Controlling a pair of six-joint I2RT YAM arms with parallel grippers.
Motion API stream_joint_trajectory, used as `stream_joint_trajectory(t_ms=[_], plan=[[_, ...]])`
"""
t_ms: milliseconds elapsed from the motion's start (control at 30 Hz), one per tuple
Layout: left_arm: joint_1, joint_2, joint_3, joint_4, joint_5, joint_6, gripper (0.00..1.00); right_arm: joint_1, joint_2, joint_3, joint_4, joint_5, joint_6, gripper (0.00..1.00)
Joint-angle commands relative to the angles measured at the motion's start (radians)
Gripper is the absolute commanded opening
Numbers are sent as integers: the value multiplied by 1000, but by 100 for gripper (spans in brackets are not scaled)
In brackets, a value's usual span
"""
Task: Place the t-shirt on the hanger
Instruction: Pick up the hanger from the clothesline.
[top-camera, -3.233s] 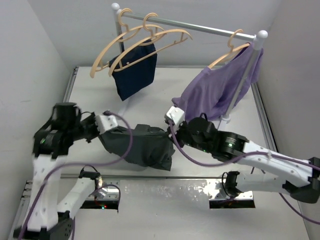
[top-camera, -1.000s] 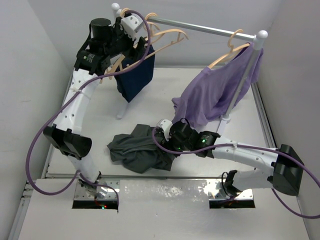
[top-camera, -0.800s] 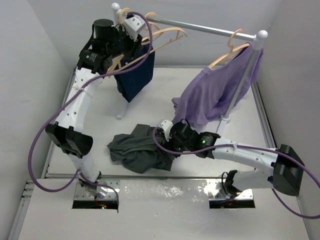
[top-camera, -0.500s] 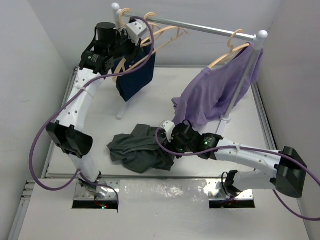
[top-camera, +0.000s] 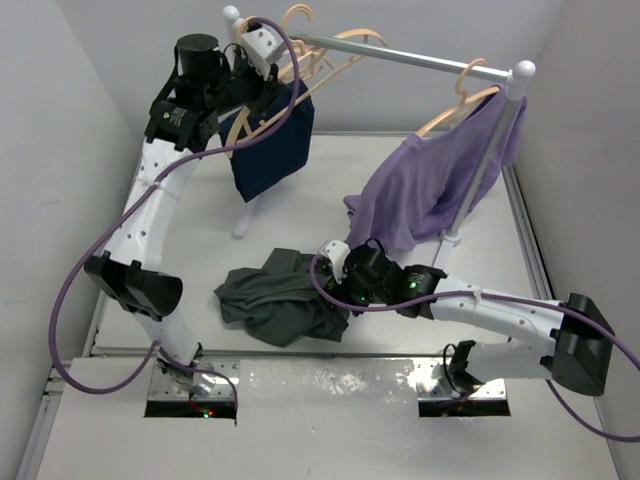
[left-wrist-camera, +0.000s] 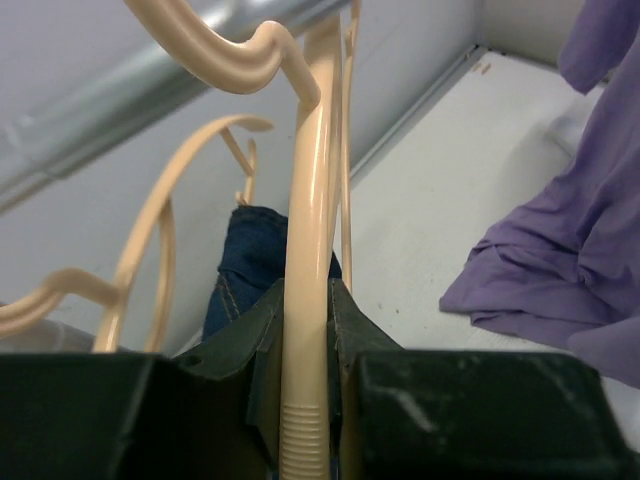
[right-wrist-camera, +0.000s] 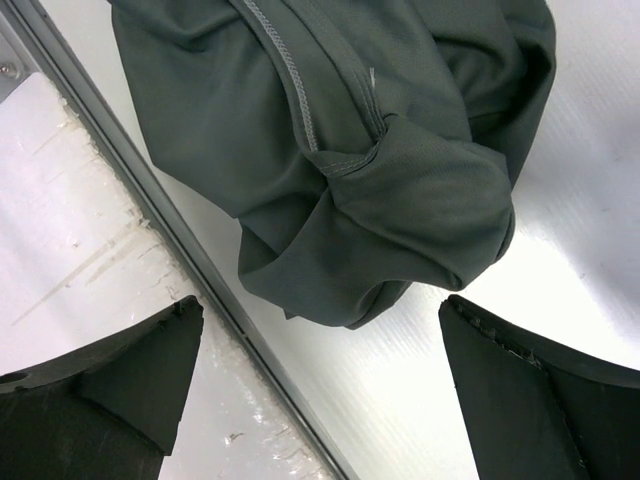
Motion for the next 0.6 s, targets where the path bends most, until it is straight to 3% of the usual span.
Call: stream_joint_trajectory(t_ms=[0,300,567], plan=[[-5,-78,48,57,-1,-11,0,-2,-14,52,-5,23,-28,99],[-5,-271,-244,-81,-40,173,0,-2,-18,146,-138,-6,-115,99],[-5,-535,-549,-246,3,253,0,-2,-19,437,-296,-123,-311,99]])
